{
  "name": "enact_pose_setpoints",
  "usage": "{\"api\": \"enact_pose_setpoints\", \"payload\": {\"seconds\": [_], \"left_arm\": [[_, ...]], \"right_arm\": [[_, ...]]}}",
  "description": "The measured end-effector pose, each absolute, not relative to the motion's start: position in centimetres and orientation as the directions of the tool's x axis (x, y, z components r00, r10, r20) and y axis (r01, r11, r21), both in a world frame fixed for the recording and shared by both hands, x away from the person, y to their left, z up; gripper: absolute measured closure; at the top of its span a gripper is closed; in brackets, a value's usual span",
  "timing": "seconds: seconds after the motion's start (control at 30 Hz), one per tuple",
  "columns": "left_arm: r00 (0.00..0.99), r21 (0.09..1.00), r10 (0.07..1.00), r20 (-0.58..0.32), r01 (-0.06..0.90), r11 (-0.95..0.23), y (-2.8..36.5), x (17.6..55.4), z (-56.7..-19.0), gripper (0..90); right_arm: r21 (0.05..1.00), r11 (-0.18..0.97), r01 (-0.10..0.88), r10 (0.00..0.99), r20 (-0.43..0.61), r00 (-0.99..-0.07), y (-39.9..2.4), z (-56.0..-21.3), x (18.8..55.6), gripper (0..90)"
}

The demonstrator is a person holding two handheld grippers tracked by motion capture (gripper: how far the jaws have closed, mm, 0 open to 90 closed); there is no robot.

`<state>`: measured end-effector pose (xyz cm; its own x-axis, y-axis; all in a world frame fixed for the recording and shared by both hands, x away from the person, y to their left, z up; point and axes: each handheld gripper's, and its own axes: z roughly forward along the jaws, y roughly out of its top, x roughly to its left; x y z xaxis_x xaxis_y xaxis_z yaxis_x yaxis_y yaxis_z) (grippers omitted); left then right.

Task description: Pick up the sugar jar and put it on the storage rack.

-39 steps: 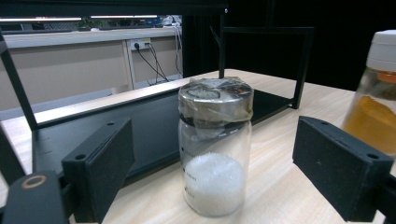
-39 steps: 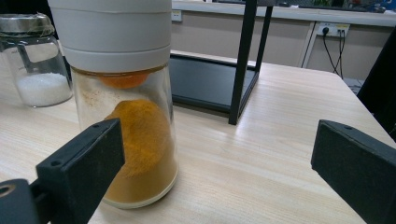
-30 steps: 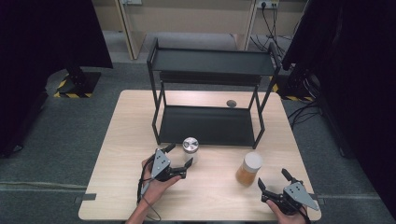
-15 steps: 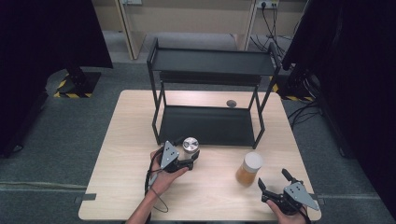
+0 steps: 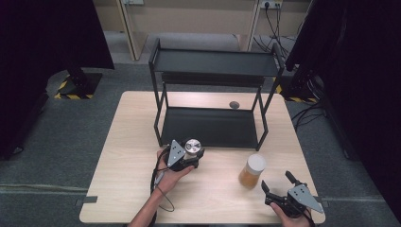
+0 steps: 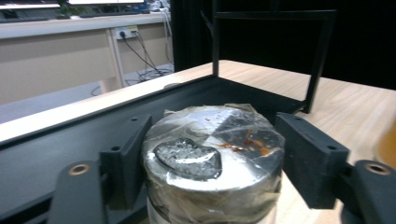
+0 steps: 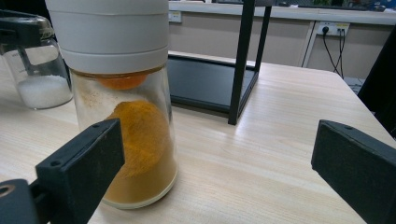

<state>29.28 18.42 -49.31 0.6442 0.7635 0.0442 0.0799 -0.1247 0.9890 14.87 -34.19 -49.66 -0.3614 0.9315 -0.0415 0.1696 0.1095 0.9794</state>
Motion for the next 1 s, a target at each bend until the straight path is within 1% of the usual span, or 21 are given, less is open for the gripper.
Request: {"api": "enact_pose_setpoints", "payload": {"seconds": [0.03, 0.1, 0.33, 0.6, 1.0], "left_arm": [[0.644, 0.989, 0.764, 0.041, 0.082, -0.123, 18.5, 29.3, -49.3, 33.8], [0.642, 0.989, 0.766, 0.047, 0.08, -0.127, 18.4, 29.2, -49.3, 34.3], [0.633, 0.989, 0.773, 0.044, 0.084, -0.124, 18.5, 28.8, -49.0, 34.8], [0.624, 0.994, 0.78, 0.034, 0.062, -0.093, 19.2, 27.6, -48.0, 34.9], [0.604, 0.998, 0.795, 0.054, -0.003, -0.066, 19.8, 26.3, -45.7, 35.0]], "right_arm": [[0.98, 0.108, 0.168, 0.932, -0.041, -0.361, -34.2, -49.7, 14.9, 2.8], [0.98, 0.107, 0.169, 0.932, -0.039, -0.361, -34.2, -49.7, 14.9, 2.8], [0.98, 0.105, 0.168, 0.932, -0.038, -0.361, -34.2, -49.7, 14.8, 2.8], [0.98, 0.105, 0.167, 0.931, -0.038, -0.363, -34.3, -49.7, 14.9, 2.7], [0.981, 0.101, 0.167, 0.932, -0.035, -0.36, -34.3, -49.8, 14.8, 2.8]]}}
